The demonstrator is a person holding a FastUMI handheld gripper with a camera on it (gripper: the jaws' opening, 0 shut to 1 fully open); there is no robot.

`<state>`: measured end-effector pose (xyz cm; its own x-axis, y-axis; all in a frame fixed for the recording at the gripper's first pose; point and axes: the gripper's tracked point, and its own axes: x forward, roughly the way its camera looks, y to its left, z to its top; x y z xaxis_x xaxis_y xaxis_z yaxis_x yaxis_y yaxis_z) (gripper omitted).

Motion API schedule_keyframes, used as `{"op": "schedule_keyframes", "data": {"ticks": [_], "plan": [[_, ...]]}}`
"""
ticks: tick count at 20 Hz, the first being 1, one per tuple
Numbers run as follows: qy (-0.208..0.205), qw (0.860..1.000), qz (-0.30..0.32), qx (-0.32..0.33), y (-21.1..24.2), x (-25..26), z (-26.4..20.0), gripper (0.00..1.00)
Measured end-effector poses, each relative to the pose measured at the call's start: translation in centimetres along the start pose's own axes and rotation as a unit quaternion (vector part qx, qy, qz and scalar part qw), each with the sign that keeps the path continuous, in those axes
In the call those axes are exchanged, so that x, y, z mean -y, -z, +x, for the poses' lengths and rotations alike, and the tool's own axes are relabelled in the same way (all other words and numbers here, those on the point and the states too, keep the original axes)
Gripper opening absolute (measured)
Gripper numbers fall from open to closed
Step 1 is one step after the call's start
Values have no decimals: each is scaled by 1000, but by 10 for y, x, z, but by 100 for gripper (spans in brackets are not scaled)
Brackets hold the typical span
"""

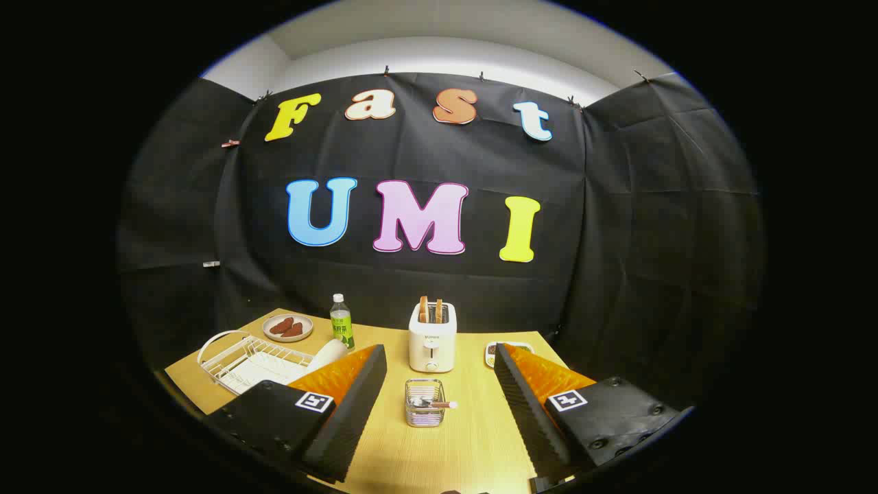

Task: Take the plate from the dish rack, then take the spoon from the basket and place it into the plate.

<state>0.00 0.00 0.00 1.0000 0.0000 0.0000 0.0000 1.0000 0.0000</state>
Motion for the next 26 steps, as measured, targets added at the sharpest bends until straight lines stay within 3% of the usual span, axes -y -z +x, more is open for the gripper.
{"op": "schedule_keyframes", "data": {"ticks": [26], "plan": [[-23, 1000, -7, -19, -1, -24, 17, 97]]}}
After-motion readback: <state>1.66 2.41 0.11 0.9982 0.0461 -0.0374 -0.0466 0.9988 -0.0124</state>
